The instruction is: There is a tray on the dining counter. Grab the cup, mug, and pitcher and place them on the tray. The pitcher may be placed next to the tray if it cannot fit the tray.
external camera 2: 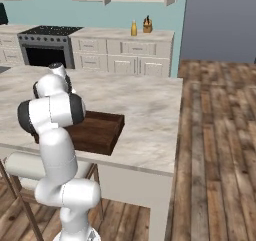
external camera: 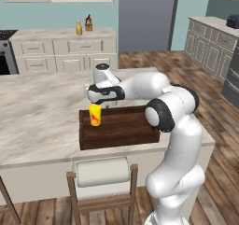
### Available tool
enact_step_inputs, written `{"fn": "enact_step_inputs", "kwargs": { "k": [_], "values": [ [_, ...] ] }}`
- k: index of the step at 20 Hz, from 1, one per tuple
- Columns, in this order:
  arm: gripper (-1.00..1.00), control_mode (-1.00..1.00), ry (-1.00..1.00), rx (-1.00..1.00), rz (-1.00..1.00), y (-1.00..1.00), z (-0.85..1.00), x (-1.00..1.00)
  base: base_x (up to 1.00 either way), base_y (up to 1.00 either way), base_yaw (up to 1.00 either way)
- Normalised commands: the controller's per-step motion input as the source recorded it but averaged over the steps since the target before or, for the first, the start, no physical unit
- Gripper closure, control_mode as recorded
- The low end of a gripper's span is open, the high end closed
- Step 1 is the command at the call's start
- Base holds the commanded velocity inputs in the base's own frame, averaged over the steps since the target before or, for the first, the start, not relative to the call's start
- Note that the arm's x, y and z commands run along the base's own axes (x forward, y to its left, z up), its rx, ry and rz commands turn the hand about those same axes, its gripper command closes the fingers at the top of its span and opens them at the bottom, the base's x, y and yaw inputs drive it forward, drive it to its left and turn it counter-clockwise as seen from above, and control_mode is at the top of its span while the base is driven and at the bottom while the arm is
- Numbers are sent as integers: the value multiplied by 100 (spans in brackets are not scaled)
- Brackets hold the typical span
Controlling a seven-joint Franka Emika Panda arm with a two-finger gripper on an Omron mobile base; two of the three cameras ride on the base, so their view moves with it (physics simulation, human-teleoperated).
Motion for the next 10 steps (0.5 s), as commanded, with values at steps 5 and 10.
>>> {"fn": "enact_step_inputs", "kwargs": {
  "k": [5,10],
  "values": [
    [-100,-100,-5,0,6,-55,63,-45,0,0,0],
    [-100,-100,-6,0,9,-92,56,-61,0,0,0]
  ]
}}
